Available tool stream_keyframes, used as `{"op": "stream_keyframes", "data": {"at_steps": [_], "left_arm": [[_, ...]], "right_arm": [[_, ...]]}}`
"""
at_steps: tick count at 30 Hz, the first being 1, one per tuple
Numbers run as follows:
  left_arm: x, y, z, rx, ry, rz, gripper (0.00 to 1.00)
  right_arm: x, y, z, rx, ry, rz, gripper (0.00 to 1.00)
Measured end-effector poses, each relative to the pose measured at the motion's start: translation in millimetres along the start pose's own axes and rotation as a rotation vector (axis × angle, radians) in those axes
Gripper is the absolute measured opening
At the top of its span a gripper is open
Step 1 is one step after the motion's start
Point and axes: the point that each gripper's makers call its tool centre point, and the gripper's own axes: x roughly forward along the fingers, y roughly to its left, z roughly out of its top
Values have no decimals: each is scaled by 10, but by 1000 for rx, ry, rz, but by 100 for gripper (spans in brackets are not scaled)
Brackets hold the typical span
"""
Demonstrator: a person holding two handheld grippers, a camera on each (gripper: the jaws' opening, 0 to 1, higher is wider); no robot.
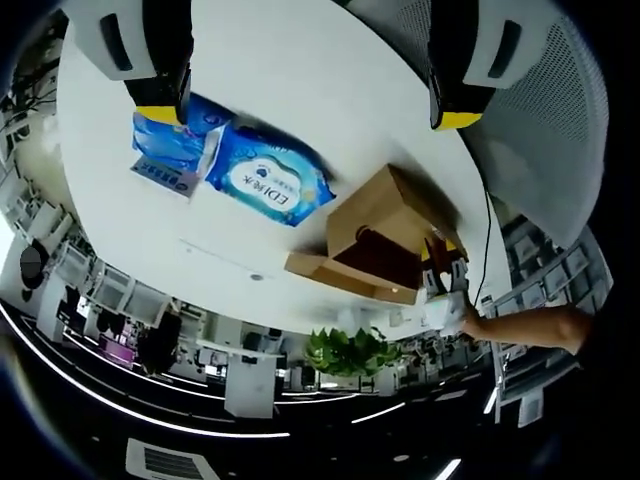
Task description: Operate the shoe box by opening the lid, removing the specified soft item, and placing it in the target area until the item is outside and the box remains undamaged.
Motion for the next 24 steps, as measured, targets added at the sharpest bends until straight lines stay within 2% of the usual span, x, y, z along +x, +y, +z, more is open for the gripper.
{"op": "stream_keyframes", "data": {"at_steps": [4, 13, 15, 20, 24], "left_arm": [[-9, 35, -4, -36, -17, 18, 32], [-47, 126, 10, -45, -25, 63, 31], [-59, 152, -12, -35, -11, 78, 29], [-95, 173, -22, 46, 42, 108, 23], [-70, 136, -12, 115, 72, 88, 24]], "right_arm": [[14, 30, 15, -11, 4, 1, 100], [40, 8, 25, -27, 8, 1, 100], [47, 13, 16, -45, 17, -5, 100], [54, 11, 7, -55, 23, -8, 100], [68, 27, 12, -49, 19, 0, 100]]}}
